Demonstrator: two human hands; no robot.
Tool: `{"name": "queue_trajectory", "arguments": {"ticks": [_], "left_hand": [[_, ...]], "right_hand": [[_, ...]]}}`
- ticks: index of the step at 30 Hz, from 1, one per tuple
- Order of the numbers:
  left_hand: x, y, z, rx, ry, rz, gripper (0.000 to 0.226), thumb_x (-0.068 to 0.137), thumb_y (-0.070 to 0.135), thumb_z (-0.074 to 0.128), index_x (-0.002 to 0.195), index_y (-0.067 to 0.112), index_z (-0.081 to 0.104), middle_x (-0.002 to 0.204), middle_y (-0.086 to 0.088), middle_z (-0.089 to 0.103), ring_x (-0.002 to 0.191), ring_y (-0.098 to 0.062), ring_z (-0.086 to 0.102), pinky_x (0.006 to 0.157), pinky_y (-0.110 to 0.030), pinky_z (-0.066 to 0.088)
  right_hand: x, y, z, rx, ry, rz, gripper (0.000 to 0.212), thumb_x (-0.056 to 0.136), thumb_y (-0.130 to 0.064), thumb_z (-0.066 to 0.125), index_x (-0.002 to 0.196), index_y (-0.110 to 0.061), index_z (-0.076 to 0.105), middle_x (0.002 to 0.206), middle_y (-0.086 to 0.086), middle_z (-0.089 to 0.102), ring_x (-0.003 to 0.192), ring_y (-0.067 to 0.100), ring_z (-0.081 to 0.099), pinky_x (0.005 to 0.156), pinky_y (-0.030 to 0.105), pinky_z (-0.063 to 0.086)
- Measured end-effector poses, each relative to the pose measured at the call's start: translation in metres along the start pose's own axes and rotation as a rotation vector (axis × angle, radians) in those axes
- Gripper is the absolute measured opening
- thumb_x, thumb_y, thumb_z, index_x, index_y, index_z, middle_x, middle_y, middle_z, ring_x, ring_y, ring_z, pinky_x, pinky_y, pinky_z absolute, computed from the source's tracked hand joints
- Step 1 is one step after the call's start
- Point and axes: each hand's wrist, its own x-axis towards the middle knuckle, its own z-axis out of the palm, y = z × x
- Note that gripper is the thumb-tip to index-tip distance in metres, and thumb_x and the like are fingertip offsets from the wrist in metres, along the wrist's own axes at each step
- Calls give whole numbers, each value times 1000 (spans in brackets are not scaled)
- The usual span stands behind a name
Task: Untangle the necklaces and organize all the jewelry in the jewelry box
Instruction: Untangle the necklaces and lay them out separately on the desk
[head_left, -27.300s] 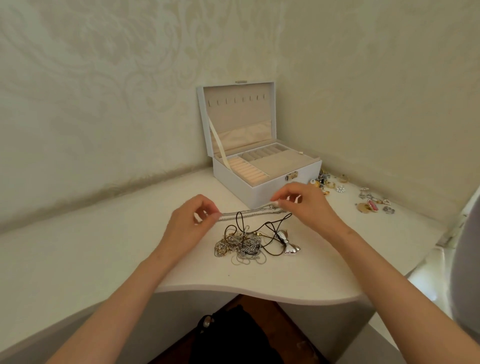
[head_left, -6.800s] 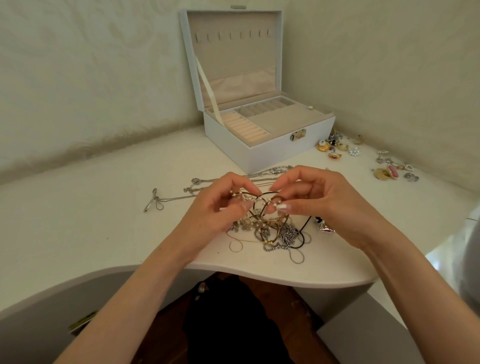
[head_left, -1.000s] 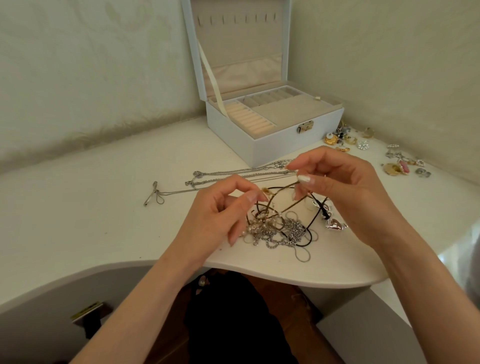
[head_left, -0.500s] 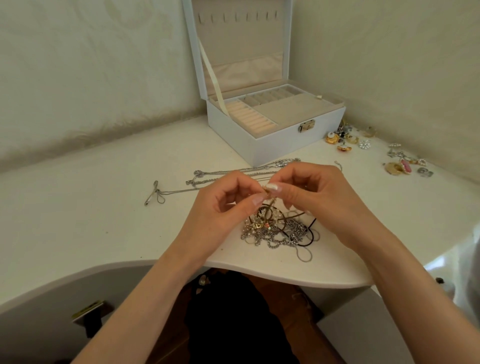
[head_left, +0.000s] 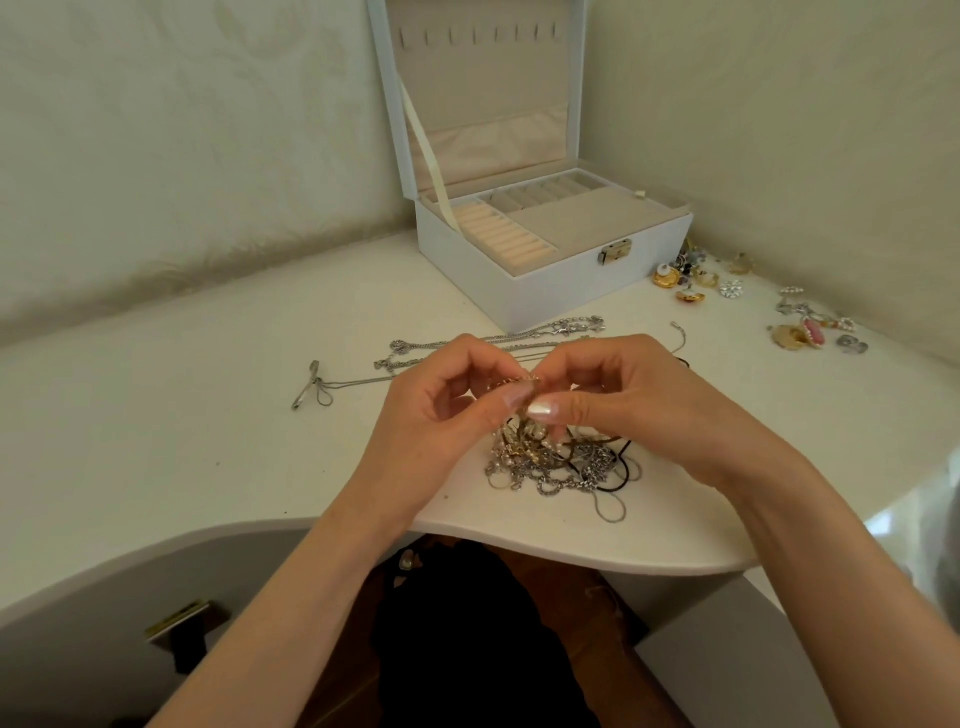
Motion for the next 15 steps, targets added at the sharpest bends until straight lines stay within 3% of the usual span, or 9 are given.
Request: {"name": "queue_trajectory", "arguments": {"ticks": [4,8,13,15], "left_hand": [[0,-1,-1,-18,24,1,7,79,18,67,85,17,64,71,13,60,63,1,50,61,-9,39],[0,0,0,-36,13,-4,7,82,13,65,89,14,64,74,10,65,65,1,54,62,-9,40],[-1,1,-2,-30,15,-25,14,80,25,61,90,15,63,74,7,65,63,-5,53,57,-16,41],[-1,0,-1,-39,22,-53,10,81,20,63,88,13,61,71,6,64,61,-8,53,55,-17,42]], "right_hand": [[0,2,0,-21,-43,17,30,67,-29,70,93,-16,70,58,3,63,58,6,59,67,11,45],[-2,-4,0,18,-59,19,19,77,-19,66,92,-6,66,51,6,58,40,-1,47,50,4,37],[-2,-2,-1,110,-30,13,22,69,-24,69,81,-12,57,54,8,61,37,5,34,39,12,27],[-1,-2,-2,138,-8,-16,18,70,-20,69,78,-10,56,55,9,61,38,7,35,39,14,26]]}}
